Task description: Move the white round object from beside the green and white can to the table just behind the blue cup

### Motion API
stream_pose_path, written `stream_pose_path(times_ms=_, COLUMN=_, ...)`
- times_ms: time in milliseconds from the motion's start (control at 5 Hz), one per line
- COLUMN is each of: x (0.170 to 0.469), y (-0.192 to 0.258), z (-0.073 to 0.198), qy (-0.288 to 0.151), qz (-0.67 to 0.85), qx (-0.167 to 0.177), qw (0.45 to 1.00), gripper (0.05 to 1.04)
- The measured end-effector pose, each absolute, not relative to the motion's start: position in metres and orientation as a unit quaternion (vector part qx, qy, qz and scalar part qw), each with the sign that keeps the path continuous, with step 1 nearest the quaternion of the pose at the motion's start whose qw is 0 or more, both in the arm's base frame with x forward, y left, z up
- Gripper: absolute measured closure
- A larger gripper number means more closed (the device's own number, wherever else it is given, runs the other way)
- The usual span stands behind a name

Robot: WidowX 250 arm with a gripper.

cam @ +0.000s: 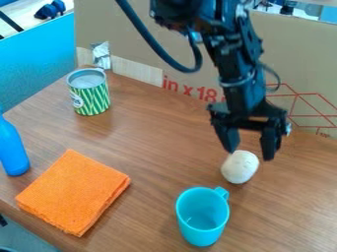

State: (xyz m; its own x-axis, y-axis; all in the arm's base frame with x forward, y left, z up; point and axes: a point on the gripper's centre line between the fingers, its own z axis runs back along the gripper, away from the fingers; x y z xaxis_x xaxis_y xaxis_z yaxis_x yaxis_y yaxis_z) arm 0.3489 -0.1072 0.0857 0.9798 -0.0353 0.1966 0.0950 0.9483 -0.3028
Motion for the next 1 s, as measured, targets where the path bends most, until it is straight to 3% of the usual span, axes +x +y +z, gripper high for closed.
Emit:
stream_pose_path(times_ms=200, x=0.348, y=-0.09, z=0.114, qy=-0.144, qz=-0.032, qx=-0.141, qw=0.979, gripper=0.08)
stream_pose_path(times_ms=400, x=0.349, y=-0.058, z=0.132, qy=-0.177, qz=-0.014, qx=-0.081, qw=0.981, gripper=0.082)
stream_pose_path(times_ms=800, x=0.355, y=0.029, z=0.127, qy=-0.151, qz=0.033, qx=0.062, qw=0.986, gripper=0.082)
stream_pose_path(times_ms=1000, x=0.356, y=0.057, z=0.118, qy=-0.125, qz=0.043, qx=0.074, qw=0.988, gripper=0.082)
